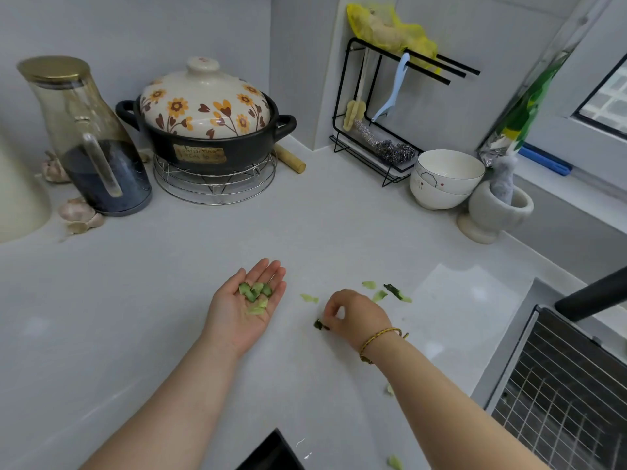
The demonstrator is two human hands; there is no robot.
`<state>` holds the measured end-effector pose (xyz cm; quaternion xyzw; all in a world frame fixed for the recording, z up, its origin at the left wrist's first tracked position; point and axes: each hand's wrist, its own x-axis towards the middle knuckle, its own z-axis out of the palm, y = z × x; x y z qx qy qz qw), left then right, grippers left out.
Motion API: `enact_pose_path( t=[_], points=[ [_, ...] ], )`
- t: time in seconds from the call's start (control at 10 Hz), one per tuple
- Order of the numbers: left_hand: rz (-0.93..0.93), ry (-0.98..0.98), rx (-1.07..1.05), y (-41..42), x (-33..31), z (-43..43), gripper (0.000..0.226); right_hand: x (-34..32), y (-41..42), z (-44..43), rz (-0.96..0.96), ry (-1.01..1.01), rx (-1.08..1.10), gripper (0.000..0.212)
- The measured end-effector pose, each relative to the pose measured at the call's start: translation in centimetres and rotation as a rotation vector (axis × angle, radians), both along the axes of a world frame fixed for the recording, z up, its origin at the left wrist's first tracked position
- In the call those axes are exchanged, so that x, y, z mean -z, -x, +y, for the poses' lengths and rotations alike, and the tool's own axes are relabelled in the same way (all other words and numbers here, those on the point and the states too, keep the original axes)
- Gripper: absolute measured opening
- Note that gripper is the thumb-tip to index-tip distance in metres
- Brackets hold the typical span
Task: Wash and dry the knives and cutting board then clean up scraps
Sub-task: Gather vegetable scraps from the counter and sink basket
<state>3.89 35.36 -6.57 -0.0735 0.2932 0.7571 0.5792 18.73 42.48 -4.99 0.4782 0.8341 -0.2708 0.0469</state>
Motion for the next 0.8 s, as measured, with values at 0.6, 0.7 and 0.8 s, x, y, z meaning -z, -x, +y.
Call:
enact_pose_path(
  t=[0.6,0.7,0.8],
  points=[
    [0.0,0.02,-0.007,1.1,0.3,0.4,0.06,0.4,1.5,1.2,-0.112,0.055,-0.127,0.032],
    [-0.005,0.018,-0.01,1.3,0.3,0.5,0.06,0.1,2.1,1.7,-0.049,0.03,-0.086,0.028],
    [-0.007,0.022,-0.019,1.6,0.3,0.6,0.06,0.2,3.1,2.5,-0.019,0.026,-0.057,0.034]
  ],
)
